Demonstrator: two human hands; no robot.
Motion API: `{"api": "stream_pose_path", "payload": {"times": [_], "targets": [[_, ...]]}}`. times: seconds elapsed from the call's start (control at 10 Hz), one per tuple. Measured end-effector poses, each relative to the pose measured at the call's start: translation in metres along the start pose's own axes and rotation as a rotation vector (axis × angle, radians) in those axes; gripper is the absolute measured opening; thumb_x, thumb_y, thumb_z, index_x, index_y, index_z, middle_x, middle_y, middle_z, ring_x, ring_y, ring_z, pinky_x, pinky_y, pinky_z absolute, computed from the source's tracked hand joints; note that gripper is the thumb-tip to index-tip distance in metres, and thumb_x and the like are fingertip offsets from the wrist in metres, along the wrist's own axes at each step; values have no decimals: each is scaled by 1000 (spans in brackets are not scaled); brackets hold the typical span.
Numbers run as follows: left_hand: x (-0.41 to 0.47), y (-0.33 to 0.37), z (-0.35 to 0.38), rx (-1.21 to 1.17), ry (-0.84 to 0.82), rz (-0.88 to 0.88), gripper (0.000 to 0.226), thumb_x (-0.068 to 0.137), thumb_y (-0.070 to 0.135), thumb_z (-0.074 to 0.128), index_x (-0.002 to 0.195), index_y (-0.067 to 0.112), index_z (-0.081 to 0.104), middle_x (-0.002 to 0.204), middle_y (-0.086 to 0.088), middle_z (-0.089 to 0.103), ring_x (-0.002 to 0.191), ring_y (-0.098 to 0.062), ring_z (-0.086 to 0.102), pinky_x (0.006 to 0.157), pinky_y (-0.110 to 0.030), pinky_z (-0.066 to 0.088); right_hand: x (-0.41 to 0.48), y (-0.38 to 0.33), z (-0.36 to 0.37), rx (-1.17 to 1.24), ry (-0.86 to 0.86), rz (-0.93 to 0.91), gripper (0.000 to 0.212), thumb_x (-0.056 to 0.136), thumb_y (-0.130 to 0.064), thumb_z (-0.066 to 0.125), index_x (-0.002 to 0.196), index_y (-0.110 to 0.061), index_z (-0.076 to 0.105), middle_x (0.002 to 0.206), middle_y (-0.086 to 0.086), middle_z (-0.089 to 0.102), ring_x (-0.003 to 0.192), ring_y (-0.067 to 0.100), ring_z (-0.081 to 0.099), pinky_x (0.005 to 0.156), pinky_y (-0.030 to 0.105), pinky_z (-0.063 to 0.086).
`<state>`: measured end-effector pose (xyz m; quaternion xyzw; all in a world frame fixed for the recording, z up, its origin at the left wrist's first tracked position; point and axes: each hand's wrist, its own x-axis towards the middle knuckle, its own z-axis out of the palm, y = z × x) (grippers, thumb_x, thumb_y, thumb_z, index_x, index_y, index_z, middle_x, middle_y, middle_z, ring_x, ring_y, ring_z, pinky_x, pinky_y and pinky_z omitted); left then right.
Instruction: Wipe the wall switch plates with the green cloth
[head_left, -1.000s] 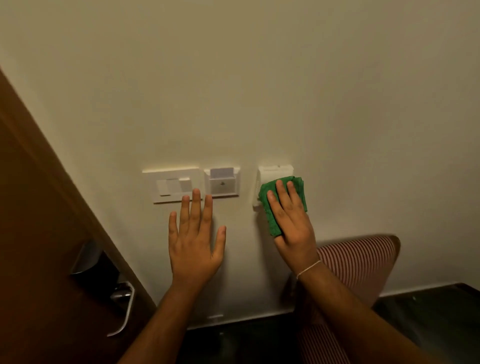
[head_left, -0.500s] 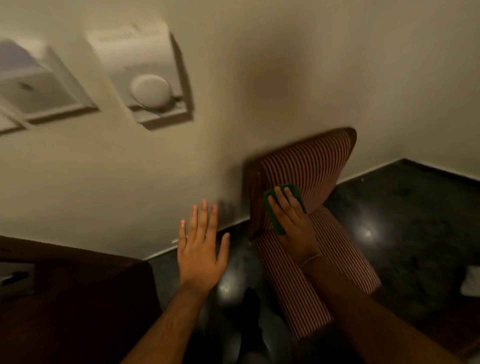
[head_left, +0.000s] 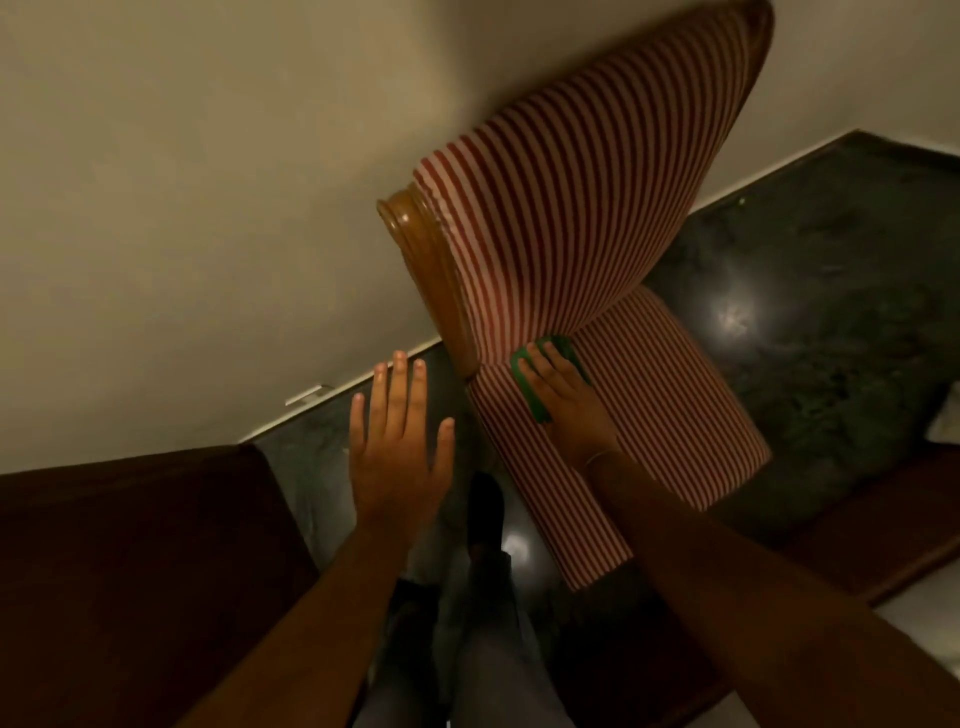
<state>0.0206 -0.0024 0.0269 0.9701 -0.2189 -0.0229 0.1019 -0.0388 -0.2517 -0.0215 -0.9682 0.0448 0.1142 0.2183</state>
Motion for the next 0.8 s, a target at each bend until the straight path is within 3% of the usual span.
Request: {"api": "stream_pose_path", "payload": {"times": [0.1, 0.2, 0.4, 0.5, 0.6, 0.7, 0.8], "targets": [[-4, 1, 18, 14, -43, -3, 76, 113, 49, 46, 177, 13, 29, 186, -11, 23, 173, -31, 20, 139, -56, 19, 7, 17, 22, -9, -42, -1, 80, 91, 11, 55, 163, -15, 36, 174, 5, 24, 163, 30, 17, 118, 47, 43], [-9, 0, 34, 20, -63, -3, 76, 112, 49, 48, 178, 14, 29, 186, -9, 20, 174, -29, 16, 139, -54, 15, 11, 32, 47, -3, -135, -3, 86, 88, 15, 55, 165, -17, 31, 175, 4, 18, 164, 30, 12, 124, 47, 37], [-24, -9, 50, 15, -103, 3, 78, 114, 53, 37, 180, 21, 11, 189, -1, 3, 176, -22, 2, 141, -46, -1, 12, 48, 76, -8, -308, 10, 84, 98, 2, 51, 168, -21, 12, 177, 1, -1, 166, 26, -5, 134, 43, 12], [-29, -13, 53, 38, -102, 5, 78, 114, 52, 39, 180, 21, 11, 189, -2, 6, 176, -23, 5, 141, -43, -3, 13, 47, 78, -7, -330, 30, 89, 100, -22, 59, 169, -25, 3, 178, -4, -7, 165, 22, -10, 135, 45, 6], [-33, -14, 47, 66, -117, 7, 80, 113, 52, 42, 180, 21, 14, 189, -2, 7, 176, -23, 5, 141, -42, -5, 9, 40, 70, -92, -361, 44, 96, 102, -58, 54, 169, -26, -7, 177, -6, -15, 165, 21, -15, 135, 48, 2], [-34, -17, 37, 91, -128, 0, 82, 112, 57, 44, 180, 20, 19, 189, -3, 9, 176, -24, 4, 141, -45, -3, 5, 27, 57, -189, -358, 53, 99, 100, -73, 43, 169, -23, -7, 177, -3, -15, 165, 20, -15, 134, 48, -4], [-34, -16, 24, 84, -80, 4, 84, 111, 60, 45, 180, 19, 22, 188, -5, 13, 175, -24, 7, 141, -47, 3, 0, 10, 42, -203, -234, 70, 91, 104, -69, 38, 170, -20, 1, 179, 2, -6, 166, 22, -10, 133, 46, -8]]}}
